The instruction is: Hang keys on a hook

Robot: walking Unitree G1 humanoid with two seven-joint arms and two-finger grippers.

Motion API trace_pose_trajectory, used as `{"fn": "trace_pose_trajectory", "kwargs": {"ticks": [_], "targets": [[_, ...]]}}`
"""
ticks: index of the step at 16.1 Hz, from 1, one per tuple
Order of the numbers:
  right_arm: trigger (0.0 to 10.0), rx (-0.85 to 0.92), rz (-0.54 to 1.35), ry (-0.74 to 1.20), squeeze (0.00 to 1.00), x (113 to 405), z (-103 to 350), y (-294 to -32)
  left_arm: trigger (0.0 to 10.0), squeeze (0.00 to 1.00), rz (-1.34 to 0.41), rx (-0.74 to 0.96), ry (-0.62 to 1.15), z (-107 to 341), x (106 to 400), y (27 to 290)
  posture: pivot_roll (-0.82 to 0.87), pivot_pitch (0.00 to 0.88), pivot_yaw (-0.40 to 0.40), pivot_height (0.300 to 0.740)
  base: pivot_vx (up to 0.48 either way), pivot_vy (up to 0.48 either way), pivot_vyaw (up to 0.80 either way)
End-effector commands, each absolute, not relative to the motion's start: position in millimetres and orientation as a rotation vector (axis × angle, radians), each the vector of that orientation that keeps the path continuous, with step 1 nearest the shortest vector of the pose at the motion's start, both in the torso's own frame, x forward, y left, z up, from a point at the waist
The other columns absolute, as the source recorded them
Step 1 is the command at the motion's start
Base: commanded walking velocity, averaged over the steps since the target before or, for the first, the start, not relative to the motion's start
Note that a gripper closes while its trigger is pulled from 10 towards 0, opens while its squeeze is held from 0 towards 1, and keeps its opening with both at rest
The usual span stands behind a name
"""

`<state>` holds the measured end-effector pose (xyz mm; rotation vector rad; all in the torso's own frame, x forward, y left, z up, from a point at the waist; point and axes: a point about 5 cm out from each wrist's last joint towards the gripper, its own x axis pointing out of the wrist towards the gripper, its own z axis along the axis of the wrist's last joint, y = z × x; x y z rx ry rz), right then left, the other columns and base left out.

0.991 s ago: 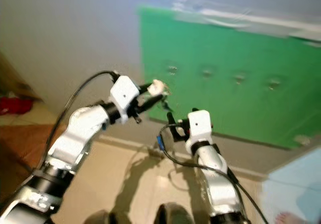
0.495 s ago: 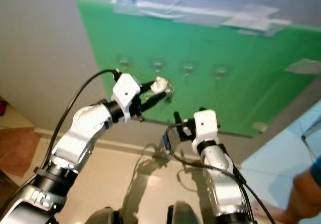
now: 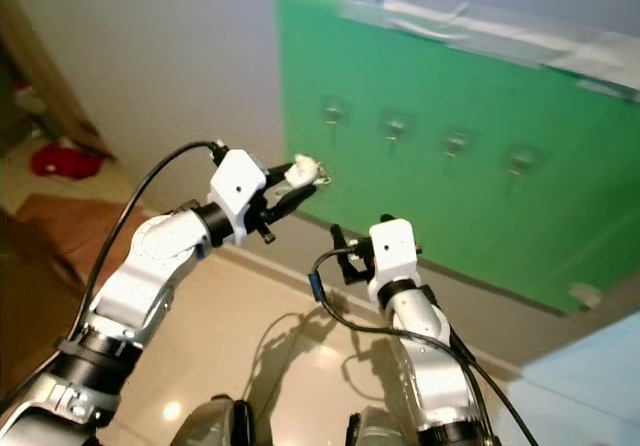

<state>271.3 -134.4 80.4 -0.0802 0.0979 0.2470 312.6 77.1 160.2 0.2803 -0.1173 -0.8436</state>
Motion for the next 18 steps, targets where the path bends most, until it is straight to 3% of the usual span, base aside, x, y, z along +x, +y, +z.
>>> {"fn": "trace_pose_trajectory", "kwargs": {"ticks": [1,12,18], "targets": [[10.0,-0.077,0.237,0.111,0.00,271.6,78.7,-137.7,0.0,0.00,-0.842,0.289,-0.142,166.7,312.2,75.9,-0.12,0.114,0.010,0.710,0.247,0.000,0.00],[10.0,-0.071,0.236,0.114,0.00,269.1,76.5,-136.9,0.0,0.00,-0.817,0.263,-0.151,169.3,311.4,76.6,-0.12,0.122,0.014,0.710,0.475,0.000,0.00],[10.0,-0.079,0.239,0.120,0.00,268.4,76.0,-136.8,0.0,0.00,-0.812,0.253,-0.161,173.7,310.8,76.3,-0.12,0.125,0.013,0.710,0.000,0.000,0.00]]}}
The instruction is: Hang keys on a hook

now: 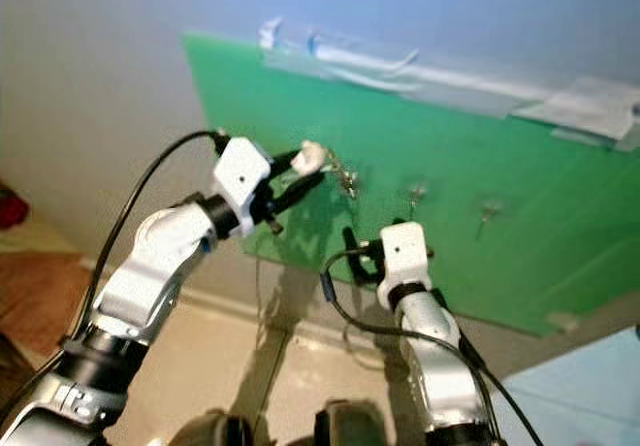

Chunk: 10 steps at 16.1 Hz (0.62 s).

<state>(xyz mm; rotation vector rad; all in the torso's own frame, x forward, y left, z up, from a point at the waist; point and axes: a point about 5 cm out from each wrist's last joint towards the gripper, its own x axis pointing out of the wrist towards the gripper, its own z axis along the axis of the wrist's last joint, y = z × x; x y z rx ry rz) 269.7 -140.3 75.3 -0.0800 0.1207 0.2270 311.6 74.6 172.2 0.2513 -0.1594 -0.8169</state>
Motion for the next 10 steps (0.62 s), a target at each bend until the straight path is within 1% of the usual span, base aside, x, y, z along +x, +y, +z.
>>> {"fn": "trace_pose_trajectory", "kwargs": {"ticks": [1,8,9,10], "targets": [[10.0,-0.081,0.240,0.120,0.00,269,76,-137,0.0,0.00,-0.812,0.258,-0.163,176,312,77,-0.12,0.130,0.014,0.710,0.000,0.000,0.00],[10.0,-0.077,0.251,0.126,0.00,264,75,-134,0.0,0.00,-0.800,0.271,-0.137,183,311,83,-0.11,0.148,0.026,0.710,0.000,0.000,0.00],[10.0,-0.089,0.269,0.118,0.00,263,78,-132,0.0,0.00,-0.779,0.268,-0.130,183,313,86,-0.11,0.156,0.030,0.710,0.000,0.000,0.00],[10.0,-0.112,0.320,0.090,0.00,256,88,-128,0.0,0.00,-0.727,0.293,-0.103,181,320,97,-0.12,0.165,0.032,0.710,0.000,0.000,0.00]]}}
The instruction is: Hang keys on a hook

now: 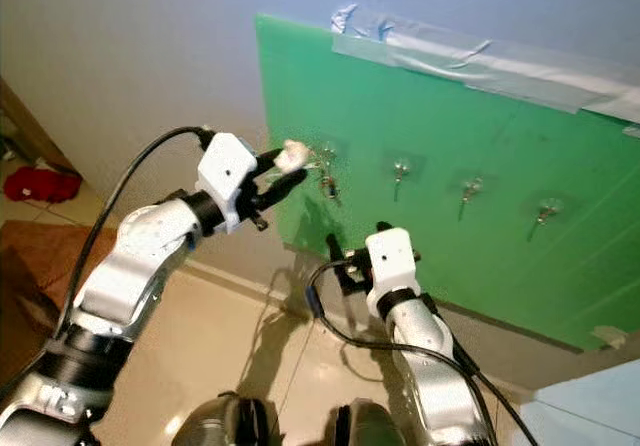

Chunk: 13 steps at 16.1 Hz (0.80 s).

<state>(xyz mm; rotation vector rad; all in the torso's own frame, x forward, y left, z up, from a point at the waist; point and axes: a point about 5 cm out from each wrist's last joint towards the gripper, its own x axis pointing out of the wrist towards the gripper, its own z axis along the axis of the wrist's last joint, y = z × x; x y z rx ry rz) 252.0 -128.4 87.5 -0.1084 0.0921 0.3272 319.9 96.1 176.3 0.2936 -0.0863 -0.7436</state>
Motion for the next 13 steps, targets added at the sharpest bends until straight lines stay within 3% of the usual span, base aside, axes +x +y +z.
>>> {"fn": "trace_pose_trajectory", "kwargs": {"ticks": [1,5,13], "targets": [[10.0,-0.130,0.356,0.081,0.00,248,95,-128,0.0,0.00,-0.690,0.310,-0.065,178,327,108,-0.13,0.173,0.034,0.710,0.000,0.000,0.00],[10.0,-0.128,0.349,0.120,0.00,229,88,-133,0.0,0.00,-0.649,0.317,0.064,181,344,128,-0.15,0.190,0.064,0.710,0.000,0.000,0.00],[10.0,-0.097,0.336,0.143,0.00,225,85,-124,0.0,0.00,-0.791,0.340,0.076,180,334,102,-0.16,0.186,0.087,0.710,0.000,0.000,0.00]]}}
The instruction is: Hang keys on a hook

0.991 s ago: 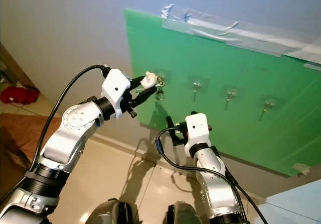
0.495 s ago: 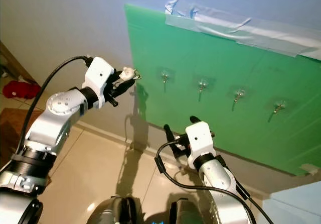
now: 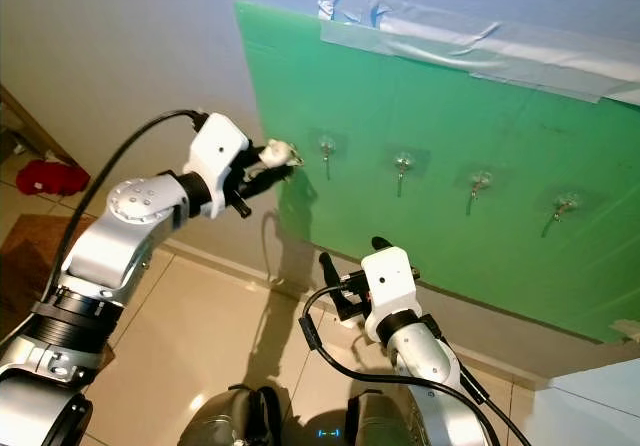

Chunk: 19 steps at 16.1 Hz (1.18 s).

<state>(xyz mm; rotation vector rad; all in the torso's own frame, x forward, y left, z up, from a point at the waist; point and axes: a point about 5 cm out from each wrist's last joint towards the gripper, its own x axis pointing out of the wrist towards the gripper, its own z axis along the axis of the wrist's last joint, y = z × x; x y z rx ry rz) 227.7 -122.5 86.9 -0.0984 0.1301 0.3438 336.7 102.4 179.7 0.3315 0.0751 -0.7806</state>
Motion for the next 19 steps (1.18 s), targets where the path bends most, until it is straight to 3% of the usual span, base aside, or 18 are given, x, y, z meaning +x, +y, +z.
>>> {"fn": "trace_pose_trajectory", "kwargs": {"ticks": [1,10,19], "targets": [[10.0,-0.097,0.336,0.143,0.00,225,85,-124,0.0,0.00,-0.791,0.340,0.076,180,334,102,-0.16,0.186,0.087,0.710,0.000,0.000,0.00],[10.0,-0.093,0.327,0.149,0.00,223,85,-122,0.0,0.00,-0.855,0.380,0.026,188,336,75,-0.18,0.191,0.089,0.710,0.000,0.000,0.00],[10.0,-0.092,0.330,0.162,0.00,221,84,-124,0.0,0.00,-0.808,0.442,0.035,189,342,70,-0.18,0.197,0.071,0.710,0.000,0.000,0.00]]}}
